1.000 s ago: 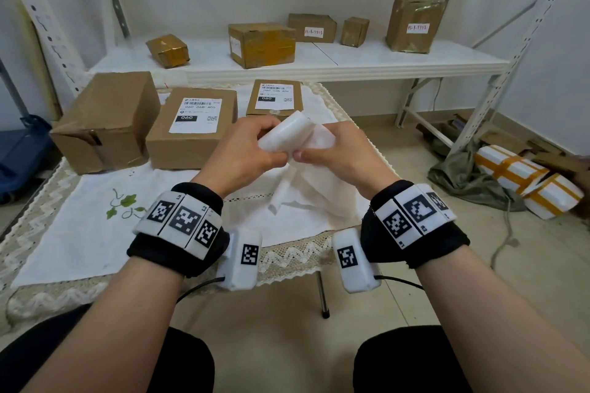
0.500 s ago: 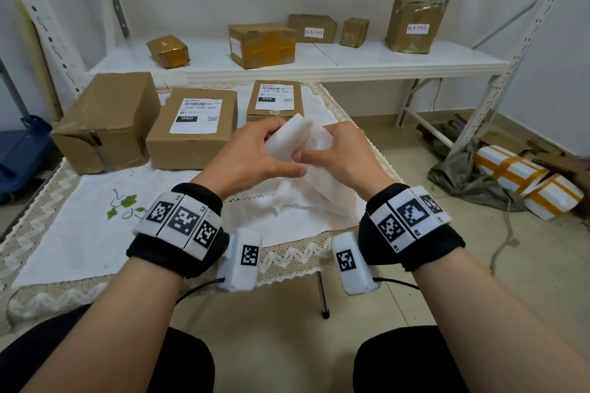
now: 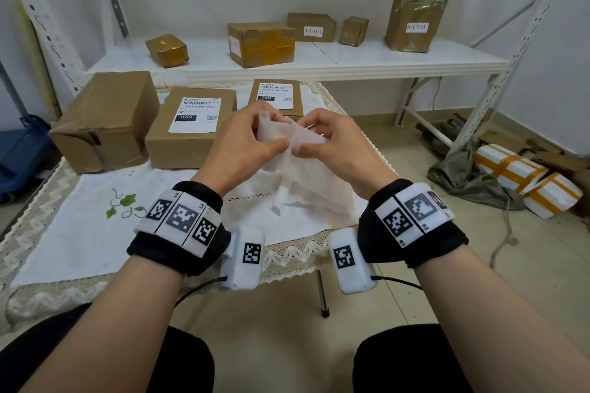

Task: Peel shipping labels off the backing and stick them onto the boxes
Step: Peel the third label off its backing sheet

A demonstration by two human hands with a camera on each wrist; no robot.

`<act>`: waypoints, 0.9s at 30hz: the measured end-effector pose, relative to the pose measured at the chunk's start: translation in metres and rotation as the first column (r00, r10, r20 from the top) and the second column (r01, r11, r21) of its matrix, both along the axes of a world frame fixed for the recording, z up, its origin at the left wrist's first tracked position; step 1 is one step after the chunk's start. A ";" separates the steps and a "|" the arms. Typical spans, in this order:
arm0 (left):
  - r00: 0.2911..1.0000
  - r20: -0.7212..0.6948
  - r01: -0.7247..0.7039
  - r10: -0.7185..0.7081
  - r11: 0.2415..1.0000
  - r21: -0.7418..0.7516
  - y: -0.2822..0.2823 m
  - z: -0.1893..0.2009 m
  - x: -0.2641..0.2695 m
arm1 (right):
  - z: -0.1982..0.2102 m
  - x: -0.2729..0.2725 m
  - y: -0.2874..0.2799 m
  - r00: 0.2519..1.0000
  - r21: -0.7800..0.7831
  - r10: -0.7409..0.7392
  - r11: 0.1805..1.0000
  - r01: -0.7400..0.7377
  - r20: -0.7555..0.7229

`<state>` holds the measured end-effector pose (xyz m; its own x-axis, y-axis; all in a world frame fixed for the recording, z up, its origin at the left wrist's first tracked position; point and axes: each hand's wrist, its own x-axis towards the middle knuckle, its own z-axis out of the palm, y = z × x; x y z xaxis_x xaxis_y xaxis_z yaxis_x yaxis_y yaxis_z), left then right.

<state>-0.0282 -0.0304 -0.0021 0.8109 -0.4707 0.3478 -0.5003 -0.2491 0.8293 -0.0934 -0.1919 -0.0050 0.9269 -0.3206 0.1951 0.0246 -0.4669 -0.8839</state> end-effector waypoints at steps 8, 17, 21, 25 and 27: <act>0.996 -0.037 0.083 -0.083 0.997 -0.005 0.000 -0.002 -0.001 | -0.001 -0.001 0.003 0.997 0.061 -0.018 0.998 0.013 0.072; 0.996 -0.078 0.016 -0.030 0.984 -0.180 -0.003 -0.001 0.003 | 0.003 -0.003 0.004 0.994 0.220 0.011 0.975 -0.034 0.104; 0.992 -0.125 -0.017 -0.012 0.974 -0.226 -0.004 0.002 0.002 | 0.007 -0.003 0.003 0.999 0.293 -0.013 0.956 -0.003 0.053; 0.991 -0.130 -0.014 -0.016 0.973 -0.229 -0.003 0.002 0.002 | 0.007 -0.003 0.002 1.000 0.304 -0.017 0.952 0.009 0.024; 0.994 -0.103 0.018 -0.041 0.976 -0.217 -0.002 0.001 0.003 | 0.006 -0.003 0.003 0.999 0.301 -0.006 0.954 -0.005 0.036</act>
<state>-0.0250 -0.0328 -0.0012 0.8356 -0.4182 0.3562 -0.4108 -0.0451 0.9106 -0.0968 -0.1888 0.0008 0.9210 -0.3698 0.1226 0.0587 -0.1794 -0.9820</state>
